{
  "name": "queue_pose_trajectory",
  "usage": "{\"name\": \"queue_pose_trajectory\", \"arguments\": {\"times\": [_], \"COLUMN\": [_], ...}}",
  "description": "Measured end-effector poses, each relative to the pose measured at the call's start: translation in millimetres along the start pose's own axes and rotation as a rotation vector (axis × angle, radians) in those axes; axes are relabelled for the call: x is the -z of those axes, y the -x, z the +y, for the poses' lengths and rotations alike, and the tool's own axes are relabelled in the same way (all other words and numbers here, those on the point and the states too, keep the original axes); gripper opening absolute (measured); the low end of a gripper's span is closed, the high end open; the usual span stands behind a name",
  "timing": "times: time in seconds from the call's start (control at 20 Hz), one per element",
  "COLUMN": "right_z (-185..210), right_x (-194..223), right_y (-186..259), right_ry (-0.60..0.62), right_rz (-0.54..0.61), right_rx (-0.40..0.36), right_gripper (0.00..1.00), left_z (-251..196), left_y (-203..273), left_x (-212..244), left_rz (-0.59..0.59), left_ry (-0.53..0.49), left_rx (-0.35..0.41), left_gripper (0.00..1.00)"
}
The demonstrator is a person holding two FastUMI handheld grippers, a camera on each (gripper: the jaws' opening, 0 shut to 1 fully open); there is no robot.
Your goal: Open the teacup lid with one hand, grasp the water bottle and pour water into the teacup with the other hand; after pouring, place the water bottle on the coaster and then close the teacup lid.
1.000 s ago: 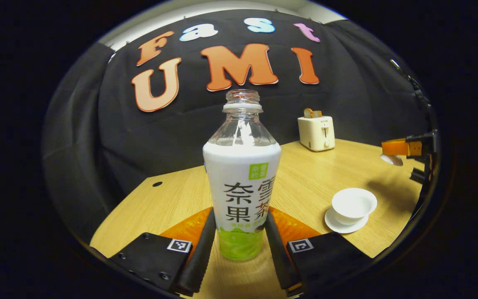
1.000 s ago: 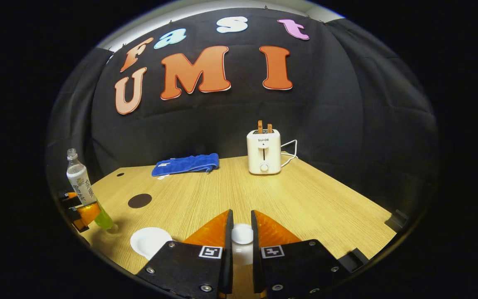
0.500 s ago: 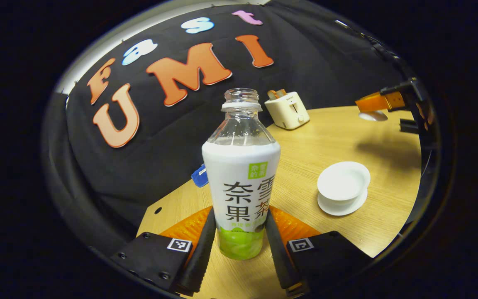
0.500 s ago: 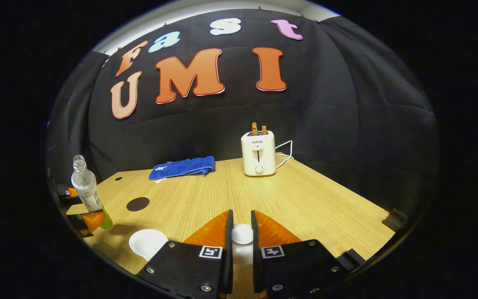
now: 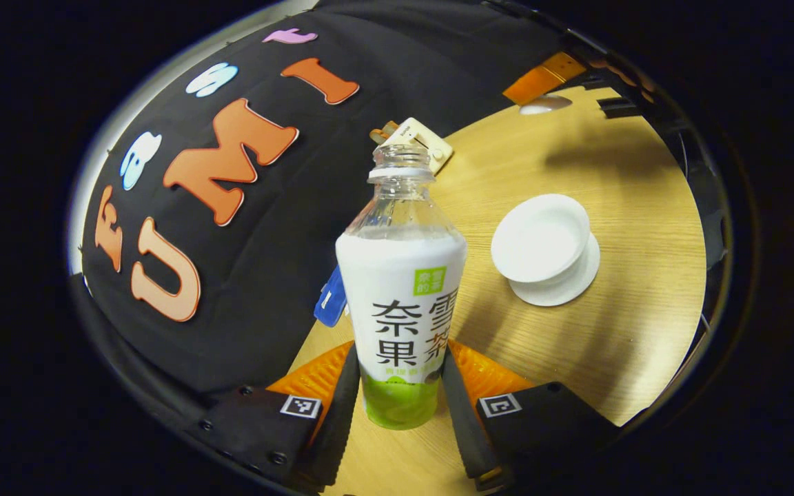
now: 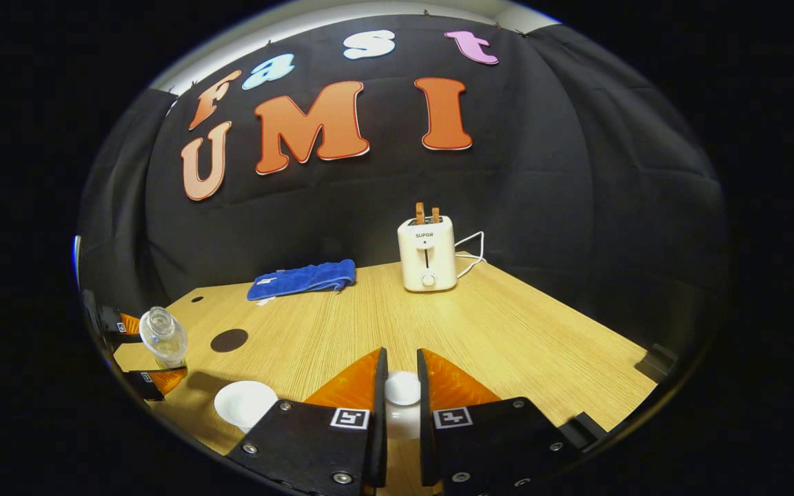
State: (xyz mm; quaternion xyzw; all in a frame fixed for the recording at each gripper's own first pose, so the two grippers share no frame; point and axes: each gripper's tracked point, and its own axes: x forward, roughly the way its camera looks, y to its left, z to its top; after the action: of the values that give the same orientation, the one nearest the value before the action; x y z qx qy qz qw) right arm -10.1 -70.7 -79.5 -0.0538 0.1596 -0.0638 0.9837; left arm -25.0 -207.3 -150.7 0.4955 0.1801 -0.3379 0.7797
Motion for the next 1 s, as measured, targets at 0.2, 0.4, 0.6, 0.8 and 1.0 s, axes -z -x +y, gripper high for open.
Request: {"name": "queue_pose_trajectory", "arguments": {"times": [0.2, 0.4, 0.6, 0.8, 1.0], "right_z": [0.1, 0.9, 1.1, 0.5, 0.0], "right_x": [-1.5, -0.4, 0.0, 1.0, 0.2], "right_y": [0.4, 0.6, 0.4, -0.1, 1.0], "right_ry": [-0.002, 0.001, 0.001, 0.0, -0.001], "right_rz": [-0.002, 0.002, 0.005, 0.009, 0.008], "right_rx": [-0.002, -0.004, -0.005, -0.003, -0.004], "right_gripper": [0.19, 0.19, 0.19, 0.19, 0.19], "left_z": [5.0, 8.0, 13.3, 15.0, 17.3], "left_y": [-3.5, -9.0, -10.1, -7.7, -5.4], "left_x": [6.3, 16.2, 21.7, 15.1, 11.7], "left_rz": [0.043, 0.084, 0.117, 0.118, 0.134], "left_ry": [-0.127, -0.246, -0.343, -0.446, -0.544], "left_rx": [-0.014, -0.015, -0.003, 0.015, 0.028], "left_gripper": [0.65, 0.66, 0.69, 0.68, 0.66]}}
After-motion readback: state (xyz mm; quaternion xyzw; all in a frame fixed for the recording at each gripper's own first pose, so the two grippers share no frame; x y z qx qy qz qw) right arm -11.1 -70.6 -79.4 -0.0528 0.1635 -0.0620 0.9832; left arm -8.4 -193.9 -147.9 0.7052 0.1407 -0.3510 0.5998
